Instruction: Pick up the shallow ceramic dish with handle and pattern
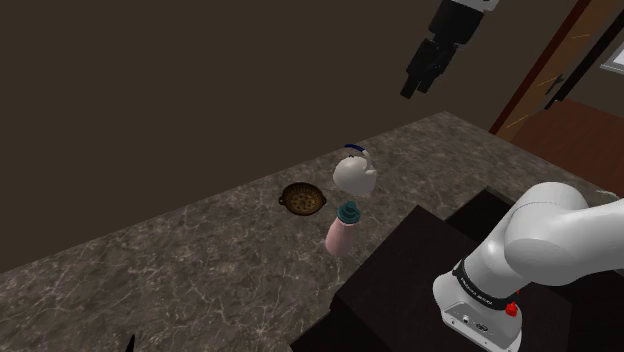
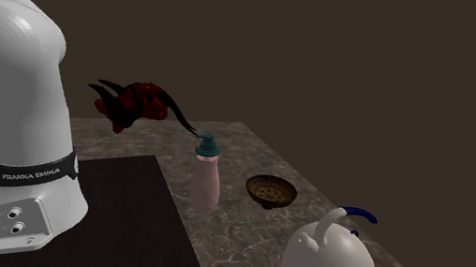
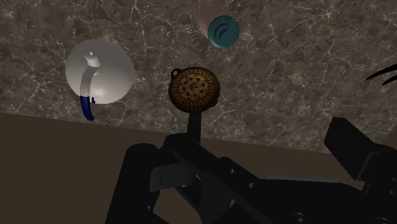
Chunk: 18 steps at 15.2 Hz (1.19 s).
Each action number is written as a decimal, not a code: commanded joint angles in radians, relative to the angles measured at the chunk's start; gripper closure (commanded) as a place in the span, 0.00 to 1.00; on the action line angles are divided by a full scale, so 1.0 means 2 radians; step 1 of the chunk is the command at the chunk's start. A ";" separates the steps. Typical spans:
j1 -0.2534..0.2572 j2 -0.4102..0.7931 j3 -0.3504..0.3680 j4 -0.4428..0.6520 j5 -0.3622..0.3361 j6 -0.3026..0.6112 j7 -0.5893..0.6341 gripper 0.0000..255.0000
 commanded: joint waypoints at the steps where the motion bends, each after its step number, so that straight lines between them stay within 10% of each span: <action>1: 0.000 0.000 0.000 0.000 0.000 0.000 0.000 0.00; 18: -0.010 0.190 -0.007 -0.109 0.011 0.272 -0.012 0.00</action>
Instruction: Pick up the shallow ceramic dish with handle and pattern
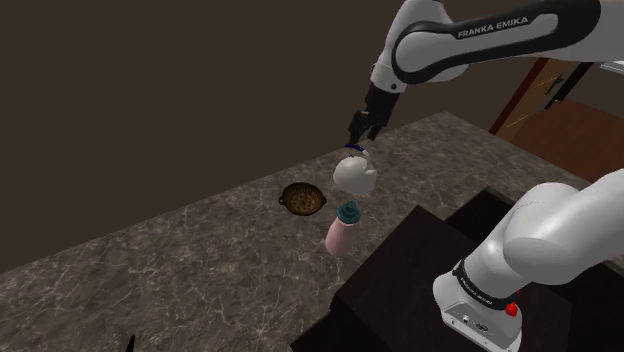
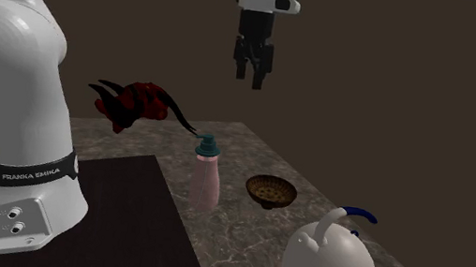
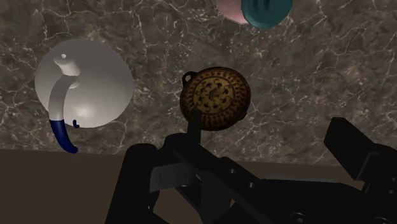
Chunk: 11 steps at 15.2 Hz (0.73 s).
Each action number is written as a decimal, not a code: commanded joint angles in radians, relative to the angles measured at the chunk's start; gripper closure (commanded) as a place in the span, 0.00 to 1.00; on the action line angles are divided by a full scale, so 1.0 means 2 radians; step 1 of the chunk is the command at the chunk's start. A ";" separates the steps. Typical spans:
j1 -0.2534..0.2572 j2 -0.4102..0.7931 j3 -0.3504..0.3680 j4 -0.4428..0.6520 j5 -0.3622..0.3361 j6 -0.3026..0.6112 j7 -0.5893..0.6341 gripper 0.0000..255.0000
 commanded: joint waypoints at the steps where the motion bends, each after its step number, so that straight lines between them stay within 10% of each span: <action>1: 0.001 0.033 0.000 -0.005 0.004 0.036 -0.001 0.00; 11: 0.001 0.218 -0.008 0.026 0.035 0.172 -0.023 0.00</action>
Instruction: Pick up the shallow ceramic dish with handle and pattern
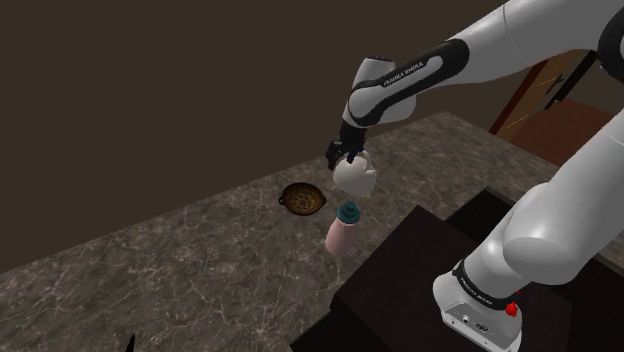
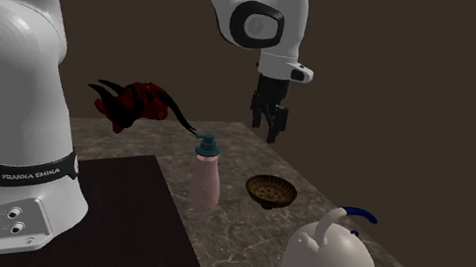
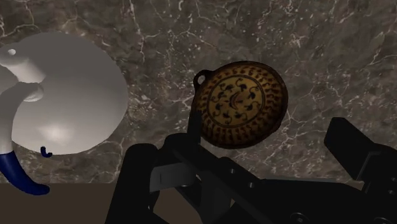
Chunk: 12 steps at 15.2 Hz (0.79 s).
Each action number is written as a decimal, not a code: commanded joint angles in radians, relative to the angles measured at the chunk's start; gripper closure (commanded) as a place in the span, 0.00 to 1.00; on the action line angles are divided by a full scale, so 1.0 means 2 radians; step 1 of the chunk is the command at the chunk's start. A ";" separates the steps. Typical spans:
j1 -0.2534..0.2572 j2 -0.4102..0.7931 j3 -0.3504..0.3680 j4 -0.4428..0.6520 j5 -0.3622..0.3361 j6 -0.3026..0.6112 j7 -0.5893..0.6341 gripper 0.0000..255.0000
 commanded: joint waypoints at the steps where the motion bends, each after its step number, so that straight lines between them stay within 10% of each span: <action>1: 0.000 0.038 -0.001 0.010 0.009 0.024 -0.006 0.00; 12: -0.018 0.256 0.010 0.123 0.053 0.110 -0.035 0.00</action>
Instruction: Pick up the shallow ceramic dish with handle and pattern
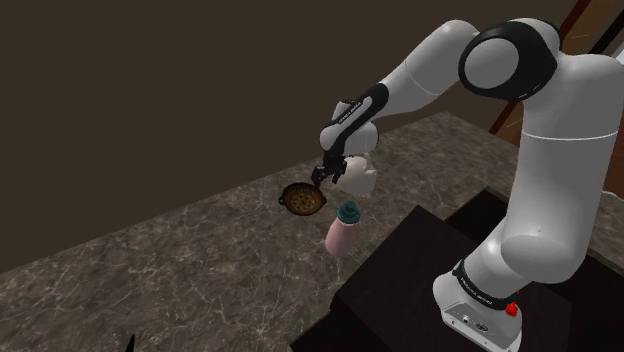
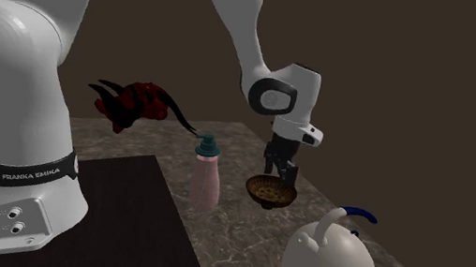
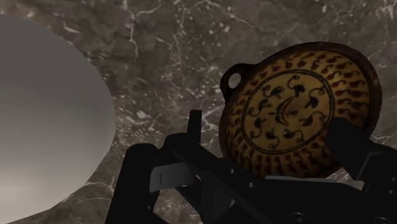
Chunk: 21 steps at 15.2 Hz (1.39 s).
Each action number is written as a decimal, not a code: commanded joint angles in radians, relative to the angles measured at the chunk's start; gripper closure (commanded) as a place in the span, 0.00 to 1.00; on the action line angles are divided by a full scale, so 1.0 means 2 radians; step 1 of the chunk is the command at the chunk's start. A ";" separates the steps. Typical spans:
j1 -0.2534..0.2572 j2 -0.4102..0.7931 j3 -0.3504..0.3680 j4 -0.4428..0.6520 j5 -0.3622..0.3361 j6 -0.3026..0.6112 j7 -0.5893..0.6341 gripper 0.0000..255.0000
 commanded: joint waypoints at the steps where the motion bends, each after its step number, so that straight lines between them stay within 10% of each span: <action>1: -0.004 0.038 0.002 0.028 0.004 0.007 -0.001 0.00; 11: -0.013 0.098 0.013 0.052 0.015 0.041 -0.013 0.00; 12: -0.013 0.098 0.013 0.052 0.015 0.042 -0.014 1.00; 21: -0.013 0.098 0.013 0.052 0.015 0.041 -0.013 1.00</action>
